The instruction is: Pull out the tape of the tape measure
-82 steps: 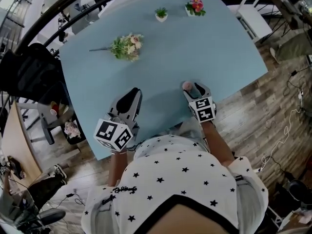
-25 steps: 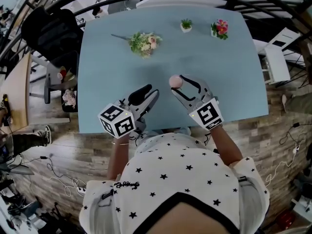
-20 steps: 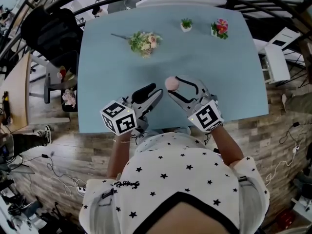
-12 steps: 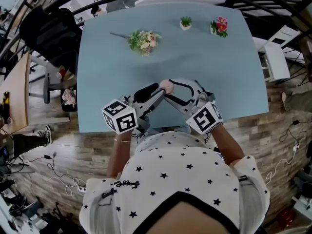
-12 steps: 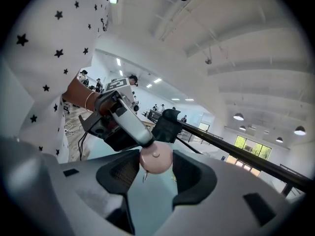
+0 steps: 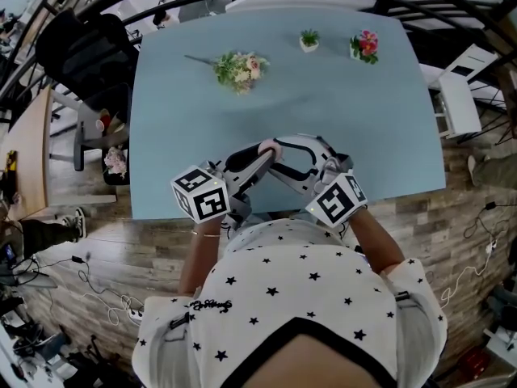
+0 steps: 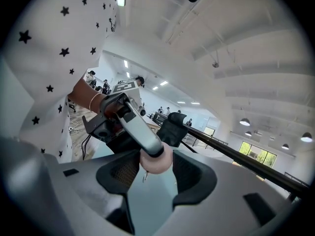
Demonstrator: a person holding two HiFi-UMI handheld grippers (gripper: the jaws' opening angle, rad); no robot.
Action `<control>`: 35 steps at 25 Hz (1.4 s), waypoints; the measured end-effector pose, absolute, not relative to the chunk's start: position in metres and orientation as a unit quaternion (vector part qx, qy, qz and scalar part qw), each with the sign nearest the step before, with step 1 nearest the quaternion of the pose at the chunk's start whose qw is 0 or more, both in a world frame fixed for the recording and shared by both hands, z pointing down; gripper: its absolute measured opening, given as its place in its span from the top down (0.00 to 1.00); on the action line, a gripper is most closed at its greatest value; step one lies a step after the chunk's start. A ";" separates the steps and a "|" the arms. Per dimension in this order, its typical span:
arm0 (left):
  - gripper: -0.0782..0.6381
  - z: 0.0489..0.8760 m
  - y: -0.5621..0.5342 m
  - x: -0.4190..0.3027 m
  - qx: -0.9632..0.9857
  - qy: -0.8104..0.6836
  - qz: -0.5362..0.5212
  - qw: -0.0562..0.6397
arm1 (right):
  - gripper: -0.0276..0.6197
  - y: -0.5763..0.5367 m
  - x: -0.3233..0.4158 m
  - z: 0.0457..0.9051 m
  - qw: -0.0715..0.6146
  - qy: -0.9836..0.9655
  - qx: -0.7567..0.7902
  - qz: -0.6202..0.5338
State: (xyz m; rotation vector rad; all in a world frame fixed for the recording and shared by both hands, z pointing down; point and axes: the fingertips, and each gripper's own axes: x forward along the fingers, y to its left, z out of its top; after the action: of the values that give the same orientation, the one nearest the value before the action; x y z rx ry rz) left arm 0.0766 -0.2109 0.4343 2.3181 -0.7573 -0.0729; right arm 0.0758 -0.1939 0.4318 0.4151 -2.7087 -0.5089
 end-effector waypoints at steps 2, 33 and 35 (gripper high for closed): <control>0.75 0.435 -0.211 0.077 0.889 -0.291 -0.030 0.351 | 0.63 -0.194 0.076 0.433 0.178 -0.955 0.151 -0.183; 0.77 0.412 -0.219 0.054 0.874 -0.340 -0.076 0.340 | 0.91 -0.204 0.071 0.440 0.139 -0.964 0.211 -0.078; 0.77 0.412 -0.218 0.053 0.874 -0.341 -0.077 0.339 | 0.95 -0.204 0.071 0.440 0.139 -0.964 0.214 -0.078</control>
State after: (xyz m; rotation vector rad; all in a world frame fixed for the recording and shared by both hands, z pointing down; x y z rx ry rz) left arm 0.0531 -0.2185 0.4124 2.2744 -0.8869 -0.1997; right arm 0.0714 -0.2039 0.4396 0.6182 -2.7865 -0.2269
